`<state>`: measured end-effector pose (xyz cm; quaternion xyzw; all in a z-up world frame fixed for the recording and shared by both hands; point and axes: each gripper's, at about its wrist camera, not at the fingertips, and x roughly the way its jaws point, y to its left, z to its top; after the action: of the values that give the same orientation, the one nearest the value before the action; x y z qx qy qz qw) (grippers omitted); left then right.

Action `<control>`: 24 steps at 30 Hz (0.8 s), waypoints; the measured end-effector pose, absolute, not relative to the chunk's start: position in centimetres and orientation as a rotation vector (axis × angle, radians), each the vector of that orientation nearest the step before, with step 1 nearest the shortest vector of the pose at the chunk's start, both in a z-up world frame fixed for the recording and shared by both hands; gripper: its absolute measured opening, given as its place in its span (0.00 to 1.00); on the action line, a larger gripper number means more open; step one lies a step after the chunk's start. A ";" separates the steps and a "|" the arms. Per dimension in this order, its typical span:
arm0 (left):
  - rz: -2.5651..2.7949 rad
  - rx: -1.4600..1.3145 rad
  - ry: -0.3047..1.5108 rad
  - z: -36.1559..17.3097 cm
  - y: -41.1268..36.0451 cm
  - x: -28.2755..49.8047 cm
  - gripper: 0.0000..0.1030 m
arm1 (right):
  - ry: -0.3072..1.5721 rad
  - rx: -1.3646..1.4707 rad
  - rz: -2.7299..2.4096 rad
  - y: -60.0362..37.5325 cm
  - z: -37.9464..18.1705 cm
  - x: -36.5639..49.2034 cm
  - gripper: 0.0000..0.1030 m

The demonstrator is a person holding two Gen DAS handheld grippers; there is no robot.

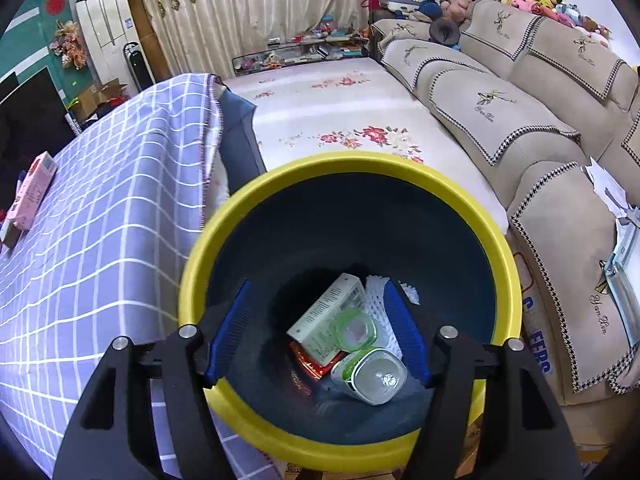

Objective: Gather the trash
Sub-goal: 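Carry the green-rimmed cup over the bin and open the right gripper, then grasp the rim of the white bowl with the left gripper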

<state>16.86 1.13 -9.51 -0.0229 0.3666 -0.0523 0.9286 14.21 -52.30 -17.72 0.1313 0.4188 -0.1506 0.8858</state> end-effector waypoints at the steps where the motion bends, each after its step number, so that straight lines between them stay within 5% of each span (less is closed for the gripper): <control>1: -0.091 -0.040 0.741 -9.2 1.4 17.3 0.83 | 0.868 0.267 -0.309 -52.1 -17.5 14.3 0.63; 24: -0.026 0.060 0.828 -12.5 4.9 29.7 0.21 | 0.875 0.261 -0.286 -51.2 -17.3 14.6 0.64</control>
<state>29.72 4.94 -12.54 0.0291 0.4023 -0.0127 0.9150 14.63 -51.16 -17.35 0.1256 0.4211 -0.1375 0.8877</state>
